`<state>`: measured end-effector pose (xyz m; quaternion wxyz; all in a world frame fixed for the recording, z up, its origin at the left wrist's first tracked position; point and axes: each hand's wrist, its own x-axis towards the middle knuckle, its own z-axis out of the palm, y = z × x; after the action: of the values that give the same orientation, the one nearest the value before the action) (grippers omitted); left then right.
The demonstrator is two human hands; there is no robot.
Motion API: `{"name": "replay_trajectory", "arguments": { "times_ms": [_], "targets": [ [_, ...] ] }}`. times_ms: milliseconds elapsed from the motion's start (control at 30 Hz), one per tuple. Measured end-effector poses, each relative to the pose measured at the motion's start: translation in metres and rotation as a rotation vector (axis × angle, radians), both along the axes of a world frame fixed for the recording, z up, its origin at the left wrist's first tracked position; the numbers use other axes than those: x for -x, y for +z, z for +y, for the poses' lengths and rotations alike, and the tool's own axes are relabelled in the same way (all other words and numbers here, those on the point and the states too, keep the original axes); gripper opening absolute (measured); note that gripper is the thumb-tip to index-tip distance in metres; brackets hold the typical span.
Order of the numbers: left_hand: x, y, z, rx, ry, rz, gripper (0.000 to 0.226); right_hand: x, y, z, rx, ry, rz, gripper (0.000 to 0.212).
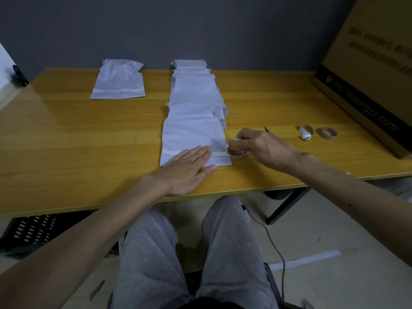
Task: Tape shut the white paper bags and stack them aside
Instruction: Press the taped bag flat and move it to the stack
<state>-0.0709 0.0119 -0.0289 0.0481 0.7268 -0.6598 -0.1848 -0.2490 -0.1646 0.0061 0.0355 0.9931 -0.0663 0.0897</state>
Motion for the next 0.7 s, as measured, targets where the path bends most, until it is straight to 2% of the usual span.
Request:
{"name": "replay_trajectory", "arguments": {
  "times_ms": [267, 500, 700],
  "targets": [
    [0.0, 0.001, 0.0, 0.0, -0.004, 0.007, 0.069, -0.005, 0.008, 0.002, 0.031, 0.052, 0.001, 0.051],
    [0.0, 0.002, 0.0, 0.003, -0.007, 0.0, 0.067, -0.014, 0.01, 0.003, 0.095, 0.109, 0.037, 0.051],
    [0.002, 0.003, -0.002, 0.062, 0.018, -0.011, 0.065, -0.015, 0.006, 0.006, 0.075, 0.092, 0.036, 0.05]
  ]
}}
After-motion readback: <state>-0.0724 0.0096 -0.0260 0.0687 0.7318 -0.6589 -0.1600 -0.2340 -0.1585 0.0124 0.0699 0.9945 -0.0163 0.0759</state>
